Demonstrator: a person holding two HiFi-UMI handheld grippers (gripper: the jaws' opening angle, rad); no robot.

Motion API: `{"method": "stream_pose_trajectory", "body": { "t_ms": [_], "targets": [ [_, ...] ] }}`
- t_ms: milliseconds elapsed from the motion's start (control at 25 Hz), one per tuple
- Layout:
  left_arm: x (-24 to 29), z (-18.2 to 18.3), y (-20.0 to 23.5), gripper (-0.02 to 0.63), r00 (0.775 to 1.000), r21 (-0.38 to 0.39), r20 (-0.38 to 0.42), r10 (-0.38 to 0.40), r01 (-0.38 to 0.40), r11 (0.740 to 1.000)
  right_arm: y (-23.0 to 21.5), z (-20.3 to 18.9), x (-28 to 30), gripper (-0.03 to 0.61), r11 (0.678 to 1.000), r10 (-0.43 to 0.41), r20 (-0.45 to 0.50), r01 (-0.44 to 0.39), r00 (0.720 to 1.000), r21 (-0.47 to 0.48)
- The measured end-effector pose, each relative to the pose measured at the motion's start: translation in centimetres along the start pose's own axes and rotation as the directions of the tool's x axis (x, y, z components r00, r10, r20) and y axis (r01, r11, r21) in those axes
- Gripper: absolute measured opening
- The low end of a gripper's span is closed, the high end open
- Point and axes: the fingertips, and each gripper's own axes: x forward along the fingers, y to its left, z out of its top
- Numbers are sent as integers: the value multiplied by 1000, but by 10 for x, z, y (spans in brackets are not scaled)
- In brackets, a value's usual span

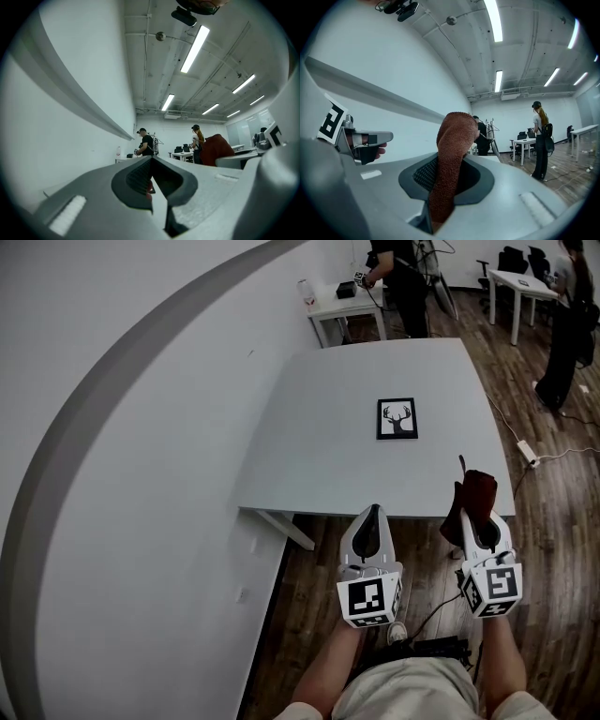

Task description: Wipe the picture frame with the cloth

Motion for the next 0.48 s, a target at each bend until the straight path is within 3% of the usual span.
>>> {"method": "stream_pose_trajectory", "body": {
  "t_ms": [160, 480],
  "targets": [
    [39, -5, 36, 0, 1000, -11, -15, -8, 8, 1000, 10, 6, 50, 94, 1000, -6, -11, 6, 1000, -17],
    [84, -11, 57, 0, 1000, -24, -5, -27, 27, 999, 7, 1, 102, 95, 999, 2, -32, -4, 999, -33]
  ]
}}
